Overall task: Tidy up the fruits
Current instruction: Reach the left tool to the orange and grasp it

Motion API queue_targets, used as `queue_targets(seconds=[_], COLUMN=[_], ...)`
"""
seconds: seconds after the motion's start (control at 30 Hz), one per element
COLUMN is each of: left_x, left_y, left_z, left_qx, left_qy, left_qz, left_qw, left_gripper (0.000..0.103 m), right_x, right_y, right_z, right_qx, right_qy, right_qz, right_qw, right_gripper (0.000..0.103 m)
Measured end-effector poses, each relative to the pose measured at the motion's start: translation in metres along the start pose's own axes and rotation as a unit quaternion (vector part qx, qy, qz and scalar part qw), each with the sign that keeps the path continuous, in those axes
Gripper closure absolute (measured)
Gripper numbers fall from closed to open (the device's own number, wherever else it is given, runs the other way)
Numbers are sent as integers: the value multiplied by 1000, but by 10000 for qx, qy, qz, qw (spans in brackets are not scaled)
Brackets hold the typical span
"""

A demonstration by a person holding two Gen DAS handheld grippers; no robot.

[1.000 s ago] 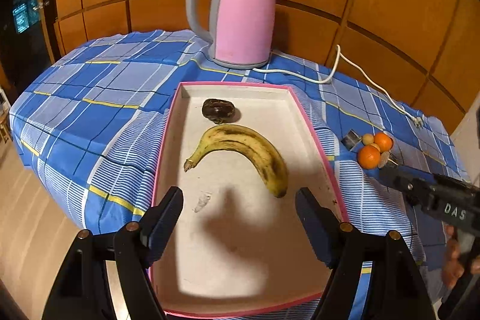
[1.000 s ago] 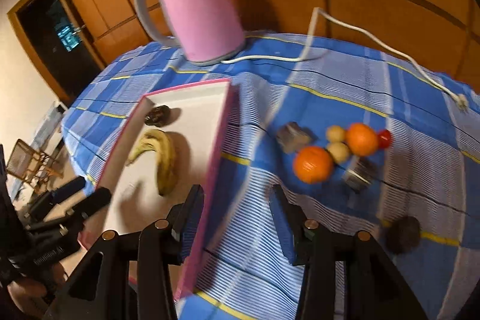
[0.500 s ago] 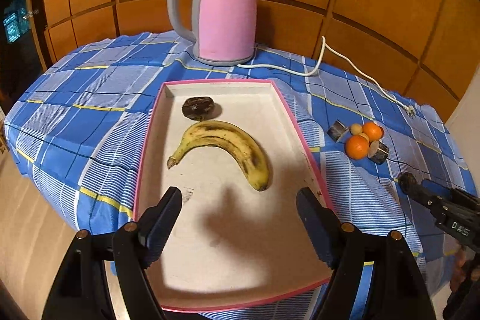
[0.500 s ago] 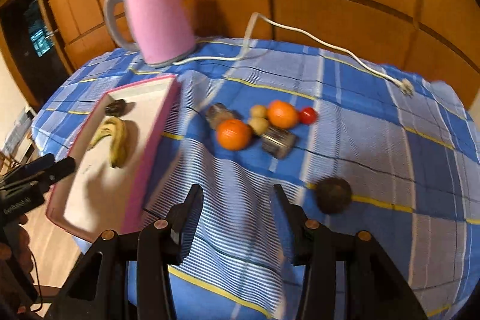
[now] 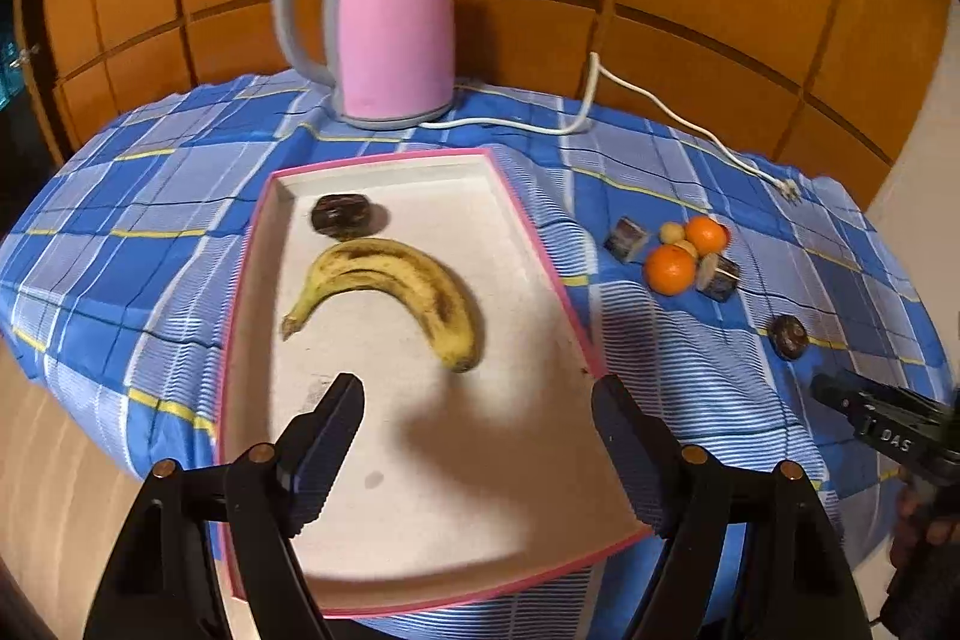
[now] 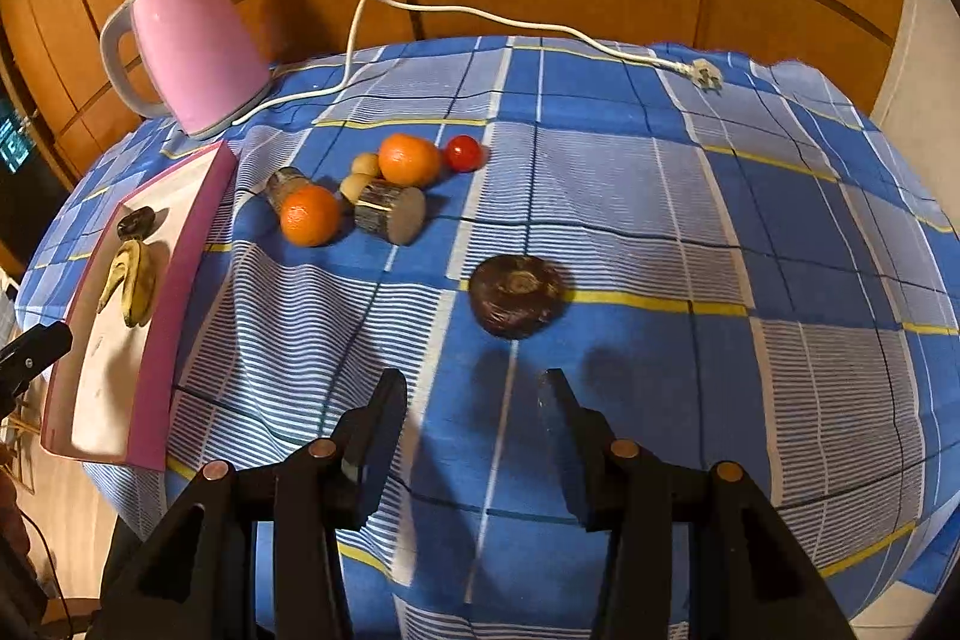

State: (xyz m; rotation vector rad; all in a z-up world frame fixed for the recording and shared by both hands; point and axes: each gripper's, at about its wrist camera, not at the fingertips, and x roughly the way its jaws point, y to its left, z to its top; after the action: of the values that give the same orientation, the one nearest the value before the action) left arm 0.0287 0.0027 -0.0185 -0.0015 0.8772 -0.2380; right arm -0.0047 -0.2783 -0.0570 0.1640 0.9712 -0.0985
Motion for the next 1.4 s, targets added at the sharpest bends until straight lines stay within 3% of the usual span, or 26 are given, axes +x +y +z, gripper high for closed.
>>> queue_targets(seconds=[0.23, 0.37, 0.53, 0.87, 0.97, 1.07, 1.3, 1.4], left_x=[9, 15, 25, 45, 54, 73, 116, 127], left_y=[-28, -41, -54, -90, -102, -107, -114, -118], left_z=[1, 3, 18, 51, 57, 65, 76, 78], left_qx=[395, 530, 677, 1316, 1688, 1599, 892, 757], left_qy=[242, 351, 542, 756, 775, 1080, 1232, 1174], left_qz=[-567, -702, -1042, -1577, -1535, -1626, -1254, -1105], left_qw=[9973, 9955, 9908, 9758, 9705, 9676, 9804, 9840], left_gripper=[48, 49, 70, 80, 80, 80, 69, 49], right_x=[7, 9, 12, 20, 21, 21, 22, 22], right_y=[-9, -11, -12, -17, -19, -19, -22, -21], right_z=[-9, -11, -13, -17, -17, -18, -19, -19], right_qx=[69, 97, 117, 197, 222, 185, 205, 167], right_qy=[123, 126, 155, 225, 220, 188, 151, 152], right_qz=[-9, -24, 22, 119, 165, 177, 274, 285], right_qw=[9999, 9999, 9998, 9995, 9994, 9995, 9993, 9993], right_gripper=[56, 56, 56, 56, 56, 56, 56, 56])
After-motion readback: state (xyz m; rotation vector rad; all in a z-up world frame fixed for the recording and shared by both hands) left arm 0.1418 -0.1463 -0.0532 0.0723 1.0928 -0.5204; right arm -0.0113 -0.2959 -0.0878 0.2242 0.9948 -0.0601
